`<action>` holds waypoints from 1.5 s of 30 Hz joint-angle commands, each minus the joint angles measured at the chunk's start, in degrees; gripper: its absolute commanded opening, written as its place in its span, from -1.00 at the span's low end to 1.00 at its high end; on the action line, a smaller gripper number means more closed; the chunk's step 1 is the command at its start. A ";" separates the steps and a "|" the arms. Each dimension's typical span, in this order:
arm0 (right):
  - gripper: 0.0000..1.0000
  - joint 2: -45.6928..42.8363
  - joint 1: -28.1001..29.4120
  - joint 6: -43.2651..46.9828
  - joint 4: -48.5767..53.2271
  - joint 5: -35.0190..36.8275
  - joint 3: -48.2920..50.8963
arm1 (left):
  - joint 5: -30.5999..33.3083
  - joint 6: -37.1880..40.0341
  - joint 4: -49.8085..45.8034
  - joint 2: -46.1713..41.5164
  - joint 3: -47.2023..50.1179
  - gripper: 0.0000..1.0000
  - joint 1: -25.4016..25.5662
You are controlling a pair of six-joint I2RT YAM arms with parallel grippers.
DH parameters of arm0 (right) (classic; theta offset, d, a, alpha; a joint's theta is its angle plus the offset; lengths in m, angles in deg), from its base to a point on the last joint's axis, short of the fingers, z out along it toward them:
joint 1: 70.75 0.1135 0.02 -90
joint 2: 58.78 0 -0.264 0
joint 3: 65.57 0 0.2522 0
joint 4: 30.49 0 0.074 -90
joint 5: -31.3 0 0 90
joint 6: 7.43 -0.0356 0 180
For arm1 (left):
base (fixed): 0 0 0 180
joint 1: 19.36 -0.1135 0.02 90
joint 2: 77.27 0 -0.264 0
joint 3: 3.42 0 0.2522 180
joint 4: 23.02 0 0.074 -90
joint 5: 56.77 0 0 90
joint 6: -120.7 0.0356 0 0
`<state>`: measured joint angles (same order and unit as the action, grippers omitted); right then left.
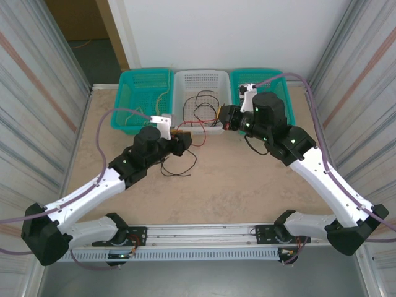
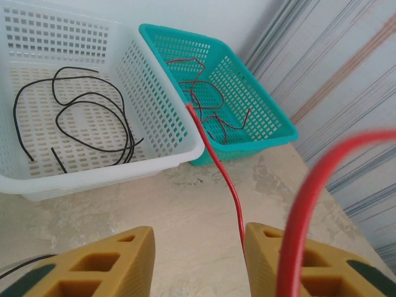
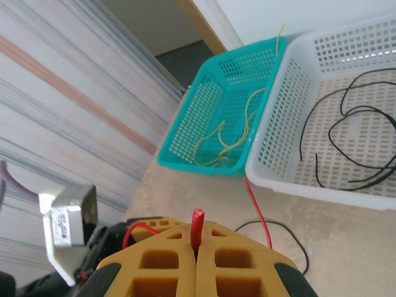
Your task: Untangle the cables
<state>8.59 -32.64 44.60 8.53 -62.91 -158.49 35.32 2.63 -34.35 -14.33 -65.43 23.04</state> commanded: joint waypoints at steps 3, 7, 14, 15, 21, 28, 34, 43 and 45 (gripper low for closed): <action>-1.00 0.08 -0.71 -2.44 -3.02 -2.65 -3.53 | 2.44 -0.39 3.58 -1.33 0.67 -0.46 0.32; -1.00 0.92 -0.99 -2.56 -2.67 -3.05 -4.46 | 2.49 2.01 0.64 -1.26 -0.36 -0.86 0.32; -1.00 1.36 -0.98 -2.55 -3.32 -1.66 -6.56 | 4.91 10.62 -8.58 -1.34 -1.51 -1.00 4.69; -1.00 1.56 -1.06 -2.50 -3.37 -1.43 -7.16 | 5.19 12.14 -9.66 -1.05 -1.64 -1.00 5.77; -1.00 4.44 -2.09 -2.48 -2.45 -1.18 -11.85 | 2.00 19.32 -13.83 2.79 -3.71 -1.00 11.41; -1.00 9.18 -4.19 -4.17 -1.10 -0.38 -15.25 | -5.55 25.53 -13.09 6.85 -7.48 -1.00 15.49; -1.00 15.35 -6.12 -5.61 1.55 -2.63 -18.40 | -14.35 27.93 -12.53 9.85 -9.88 -1.00 15.62; -0.89 18.61 -6.62 -6.07 1.73 -4.66 -17.65 | -18.50 23.02 -10.23 10.98 -10.55 -1.00 11.34; -0.40 17.92 -7.24 -5.00 2.05 -4.84 -16.93 | -18.97 19.53 -8.64 9.75 -9.39 -1.00 7.96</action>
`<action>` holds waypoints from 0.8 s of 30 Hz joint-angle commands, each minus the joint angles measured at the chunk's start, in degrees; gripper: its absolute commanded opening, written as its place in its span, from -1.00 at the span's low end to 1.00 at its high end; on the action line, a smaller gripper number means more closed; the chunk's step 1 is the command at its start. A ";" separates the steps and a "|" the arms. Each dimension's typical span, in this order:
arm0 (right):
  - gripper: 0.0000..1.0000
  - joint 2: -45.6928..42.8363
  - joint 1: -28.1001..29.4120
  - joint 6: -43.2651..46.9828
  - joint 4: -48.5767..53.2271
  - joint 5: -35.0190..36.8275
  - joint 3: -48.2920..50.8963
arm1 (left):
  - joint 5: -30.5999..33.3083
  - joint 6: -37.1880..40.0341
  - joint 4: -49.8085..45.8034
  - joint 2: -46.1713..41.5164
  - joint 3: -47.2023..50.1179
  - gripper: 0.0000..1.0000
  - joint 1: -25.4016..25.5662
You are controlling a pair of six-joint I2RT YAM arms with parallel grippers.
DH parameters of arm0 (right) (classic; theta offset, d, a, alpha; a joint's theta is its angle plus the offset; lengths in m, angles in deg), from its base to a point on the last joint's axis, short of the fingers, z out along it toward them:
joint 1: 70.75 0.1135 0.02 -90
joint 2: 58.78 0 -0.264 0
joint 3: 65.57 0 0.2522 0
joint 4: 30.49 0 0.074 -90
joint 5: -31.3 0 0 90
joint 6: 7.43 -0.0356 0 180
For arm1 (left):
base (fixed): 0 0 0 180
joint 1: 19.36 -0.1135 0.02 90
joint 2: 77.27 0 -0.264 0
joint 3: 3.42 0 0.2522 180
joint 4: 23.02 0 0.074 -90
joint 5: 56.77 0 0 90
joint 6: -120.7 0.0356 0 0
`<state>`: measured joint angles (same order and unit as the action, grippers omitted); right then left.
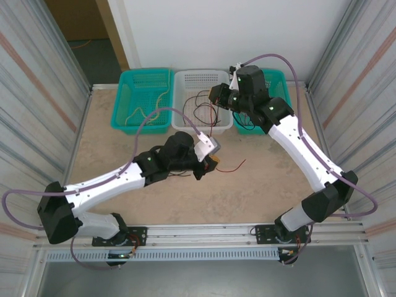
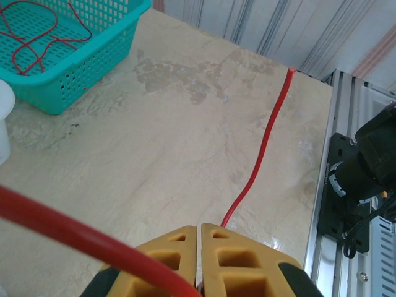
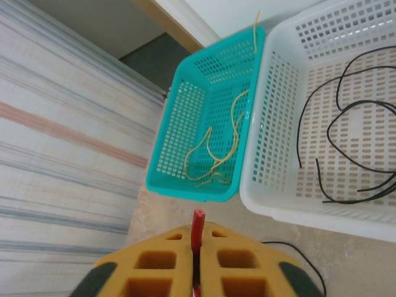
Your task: Untangle the cables
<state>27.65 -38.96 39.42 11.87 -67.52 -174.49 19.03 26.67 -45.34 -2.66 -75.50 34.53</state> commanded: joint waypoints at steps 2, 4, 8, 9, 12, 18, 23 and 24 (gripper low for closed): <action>0.04 -2.39 -1.61 1.34 -0.10 0.19 -0.11 | -1.46 -7.95 3.08 -3.46 1.80 -1.00 -6.59; 0.36 -3.92 -2.23 2.57 1.69 1.19 0.98 | -1.75 -10.58 3.29 -5.15 2.63 -1.00 -9.65; 0.65 -7.47 -2.46 4.69 3.71 0.73 5.85 | -1.86 -13.38 2.95 -8.64 3.82 -1.00 -14.36; 0.68 -7.98 -2.27 5.07 4.18 0.04 7.11 | -1.97 -13.46 2.92 -9.32 4.00 -1.00 -15.12; 0.71 -8.81 -0.06 6.24 6.53 0.90 9.71 | -2.14 -13.38 2.29 -10.56 3.85 -1.00 -16.49; 0.59 -8.95 5.49 7.69 9.19 6.28 12.73 | -2.31 -13.12 1.93 -10.96 3.22 -1.00 -17.73; 0.18 -8.21 6.26 7.22 9.06 6.02 12.96 | -1.97 -13.95 2.54 -10.97 2.73 -1.00 -18.26; 0.10 -8.05 6.27 7.04 8.87 5.79 13.13 | -1.98 -14.32 3.05 -11.04 2.69 -1.00 -18.45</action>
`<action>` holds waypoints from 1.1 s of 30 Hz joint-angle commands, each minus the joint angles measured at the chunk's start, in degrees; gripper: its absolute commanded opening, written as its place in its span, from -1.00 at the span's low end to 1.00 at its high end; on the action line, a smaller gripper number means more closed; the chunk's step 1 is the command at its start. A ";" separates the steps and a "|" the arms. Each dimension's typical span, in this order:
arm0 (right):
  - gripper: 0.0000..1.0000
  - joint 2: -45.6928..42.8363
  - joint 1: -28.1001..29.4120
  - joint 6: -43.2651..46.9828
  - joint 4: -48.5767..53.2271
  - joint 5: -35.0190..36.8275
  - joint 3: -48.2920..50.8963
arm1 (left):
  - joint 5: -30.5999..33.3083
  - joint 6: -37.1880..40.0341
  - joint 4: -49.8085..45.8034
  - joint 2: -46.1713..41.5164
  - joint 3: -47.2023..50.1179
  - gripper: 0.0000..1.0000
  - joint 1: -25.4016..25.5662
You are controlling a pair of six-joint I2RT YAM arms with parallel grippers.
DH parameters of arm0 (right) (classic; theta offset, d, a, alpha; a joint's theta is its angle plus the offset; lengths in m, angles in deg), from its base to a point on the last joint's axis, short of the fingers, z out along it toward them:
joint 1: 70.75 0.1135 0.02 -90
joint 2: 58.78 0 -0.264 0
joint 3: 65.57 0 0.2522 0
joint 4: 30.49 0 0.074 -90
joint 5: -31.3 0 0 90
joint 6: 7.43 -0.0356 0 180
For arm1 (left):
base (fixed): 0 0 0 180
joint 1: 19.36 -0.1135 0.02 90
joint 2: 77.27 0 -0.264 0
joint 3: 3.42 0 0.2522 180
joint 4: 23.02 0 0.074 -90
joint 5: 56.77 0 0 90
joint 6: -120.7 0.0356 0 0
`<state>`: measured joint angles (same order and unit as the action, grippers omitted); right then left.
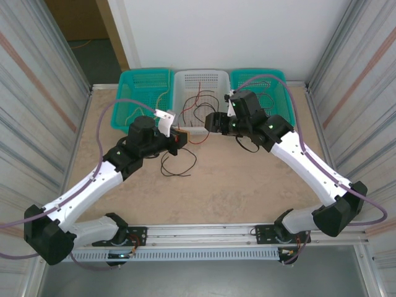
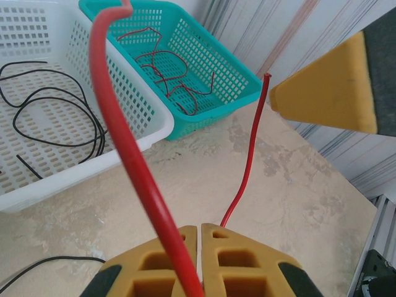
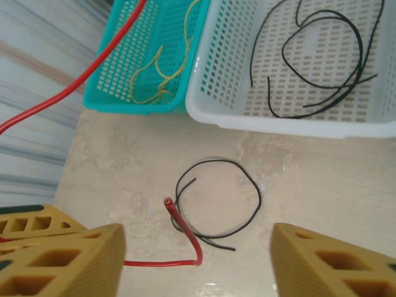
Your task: Untangle the cables
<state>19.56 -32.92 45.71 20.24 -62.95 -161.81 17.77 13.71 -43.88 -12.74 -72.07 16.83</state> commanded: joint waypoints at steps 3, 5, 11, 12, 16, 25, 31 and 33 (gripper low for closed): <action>-0.13 0.33 0.19 0.00 -0.42 0.39 1.28 | -0.82 -2.06 3.34 -1.32 -1.07 -1.00 -0.73; -0.20 0.43 -0.23 -0.85 -1.38 -0.73 2.03 | -0.81 -2.35 4.55 -1.59 -1.18 -1.00 -0.70; 0.07 0.27 -0.88 -3.12 -4.95 -4.35 4.46 | -1.33 -2.87 5.87 -1.43 -1.36 -1.00 -1.13; 0.10 0.27 -0.87 -3.33 -5.21 -4.38 4.66 | -1.52 -2.95 5.94 -1.36 -1.33 -1.00 -1.24; -0.13 0.22 -1.42 -3.87 -6.14 -4.83 5.61 | -1.85 -2.89 6.04 -1.67 -0.92 -1.00 -1.29; -0.65 -0.27 -5.72 -7.50 -11.53 -10.78 9.38 | -2.11 -3.97 7.28 -2.75 0.40 -1.00 -2.37; -0.89 -1.51 -6.76 -11.31 -18.34 -15.30 12.32 | -1.72 -4.70 8.12 -2.79 0.93 -1.00 -2.44; -0.64 -2.00 -6.60 -11.98 -19.83 -15.70 12.90 | -1.59 -4.61 7.95 -2.61 0.93 -1.00 -2.49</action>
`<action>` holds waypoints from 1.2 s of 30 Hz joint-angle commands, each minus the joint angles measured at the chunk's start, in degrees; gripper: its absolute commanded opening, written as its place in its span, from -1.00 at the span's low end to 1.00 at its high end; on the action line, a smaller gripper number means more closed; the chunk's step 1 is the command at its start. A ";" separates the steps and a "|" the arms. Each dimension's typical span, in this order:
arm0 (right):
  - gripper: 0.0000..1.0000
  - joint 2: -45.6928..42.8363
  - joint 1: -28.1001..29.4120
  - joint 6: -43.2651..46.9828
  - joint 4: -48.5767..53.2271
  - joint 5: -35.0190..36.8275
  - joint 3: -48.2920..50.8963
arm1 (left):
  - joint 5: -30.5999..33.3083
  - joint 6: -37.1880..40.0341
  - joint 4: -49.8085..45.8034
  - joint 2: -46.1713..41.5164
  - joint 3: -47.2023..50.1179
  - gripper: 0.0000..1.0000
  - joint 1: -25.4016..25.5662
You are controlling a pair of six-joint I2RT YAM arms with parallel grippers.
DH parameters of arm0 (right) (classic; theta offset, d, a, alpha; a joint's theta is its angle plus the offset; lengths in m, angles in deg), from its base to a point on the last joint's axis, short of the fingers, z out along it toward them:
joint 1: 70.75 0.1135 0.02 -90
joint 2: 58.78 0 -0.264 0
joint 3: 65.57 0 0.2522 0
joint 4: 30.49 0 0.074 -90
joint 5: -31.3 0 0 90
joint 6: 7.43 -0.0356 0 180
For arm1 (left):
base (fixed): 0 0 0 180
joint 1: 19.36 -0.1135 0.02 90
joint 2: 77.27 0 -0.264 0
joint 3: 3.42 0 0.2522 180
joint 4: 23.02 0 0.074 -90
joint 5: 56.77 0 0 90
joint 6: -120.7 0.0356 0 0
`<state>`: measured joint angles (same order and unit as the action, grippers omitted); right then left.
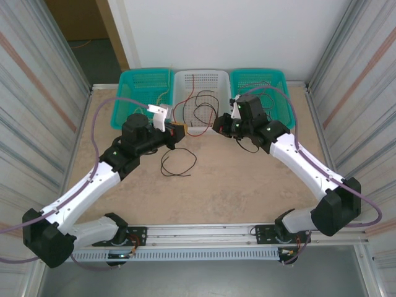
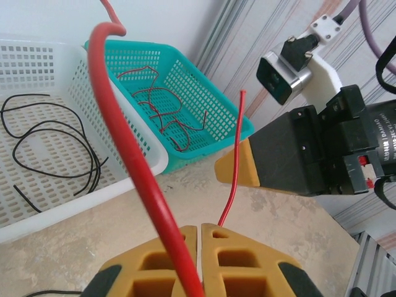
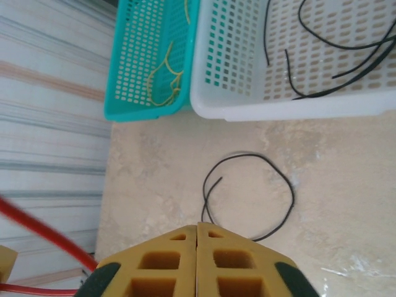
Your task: Untangle the cables
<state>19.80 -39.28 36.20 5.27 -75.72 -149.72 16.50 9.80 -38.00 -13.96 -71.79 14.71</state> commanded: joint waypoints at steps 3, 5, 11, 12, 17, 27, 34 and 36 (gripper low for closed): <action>-0.01 -2.24 0.55 -2.67 -5.21 -2.16 1.09 | -0.26 -0.45 1.64 -1.35 0.57 -1.00 -0.33; 0.14 -1.56 1.26 -2.76 -5.16 -2.07 1.18 | -0.21 -0.38 1.52 -1.34 0.56 -1.00 -0.31; 0.30 -0.96 2.80 -3.46 -5.79 -0.71 2.11 | 0.03 0.13 0.97 -1.40 0.14 -1.00 -0.37; 0.30 -0.77 2.81 -4.16 -6.42 -1.05 2.42 | -0.13 0.08 0.95 -1.33 0.12 -1.00 -0.33; -0.15 0.98 4.19 -7.18 -10.09 -3.52 2.98 | 0.36 0.58 1.05 -1.30 -0.40 -1.00 -0.32; -1.00 -0.69 4.72 -8.17 -10.47 -2.77 1.16 | 6.56 0.93 1.24 -2.92 1.03 -1.00 -0.31; -1.00 -2.65 2.46 -16.45 -23.32 -6.93 1.12 | 19.03 -8.46 8.76 -6.70 10.64 -1.00 -0.34; -1.00 -2.47 2.29 -18.69 -27.39 -7.49 0.87 | 20.09 -12.30 12.38 -6.72 13.41 -1.00 -0.31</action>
<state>19.30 -35.42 22.57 -13.42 -82.71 -146.97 29.09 3.37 -30.33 -19.45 -61.67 14.95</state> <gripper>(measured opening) 0.064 0.071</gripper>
